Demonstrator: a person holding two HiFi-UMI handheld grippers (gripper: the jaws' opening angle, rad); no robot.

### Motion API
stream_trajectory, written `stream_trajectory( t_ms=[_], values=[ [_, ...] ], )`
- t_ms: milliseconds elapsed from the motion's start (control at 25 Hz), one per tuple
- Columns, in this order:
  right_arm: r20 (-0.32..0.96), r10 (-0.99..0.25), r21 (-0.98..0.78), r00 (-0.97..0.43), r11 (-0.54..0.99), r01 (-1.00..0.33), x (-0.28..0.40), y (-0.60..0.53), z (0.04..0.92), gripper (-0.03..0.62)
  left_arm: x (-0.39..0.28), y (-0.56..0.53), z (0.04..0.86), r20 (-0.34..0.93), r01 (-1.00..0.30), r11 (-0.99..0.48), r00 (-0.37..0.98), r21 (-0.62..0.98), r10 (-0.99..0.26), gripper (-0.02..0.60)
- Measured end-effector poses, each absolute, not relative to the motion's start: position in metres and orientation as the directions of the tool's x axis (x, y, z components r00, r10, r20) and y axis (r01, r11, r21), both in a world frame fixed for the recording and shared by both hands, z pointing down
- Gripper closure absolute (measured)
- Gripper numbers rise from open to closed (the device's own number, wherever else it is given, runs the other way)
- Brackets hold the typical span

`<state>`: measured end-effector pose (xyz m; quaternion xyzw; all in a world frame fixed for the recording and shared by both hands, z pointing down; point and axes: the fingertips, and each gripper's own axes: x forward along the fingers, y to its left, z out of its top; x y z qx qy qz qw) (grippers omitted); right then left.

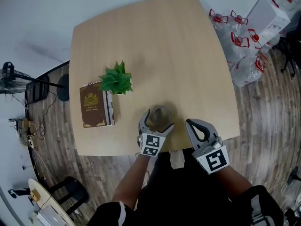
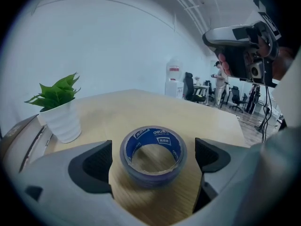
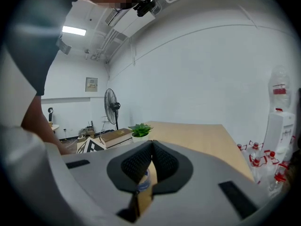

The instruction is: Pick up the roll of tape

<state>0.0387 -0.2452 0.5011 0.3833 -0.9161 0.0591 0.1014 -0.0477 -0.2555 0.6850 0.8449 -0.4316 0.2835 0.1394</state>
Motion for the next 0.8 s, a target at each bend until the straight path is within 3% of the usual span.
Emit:
stream_trajectory(
  t_ms=[800],
  values=[
    [0.253, -0.687, -0.096, -0.682, 0.683, -0.724, 0.057, -0.262, 0.514, 0.599, -0.034, -0.273, 0.707, 0.667, -0.757, -0.654, 0.481, -0.011, -0.569, 0.038]
  ],
)
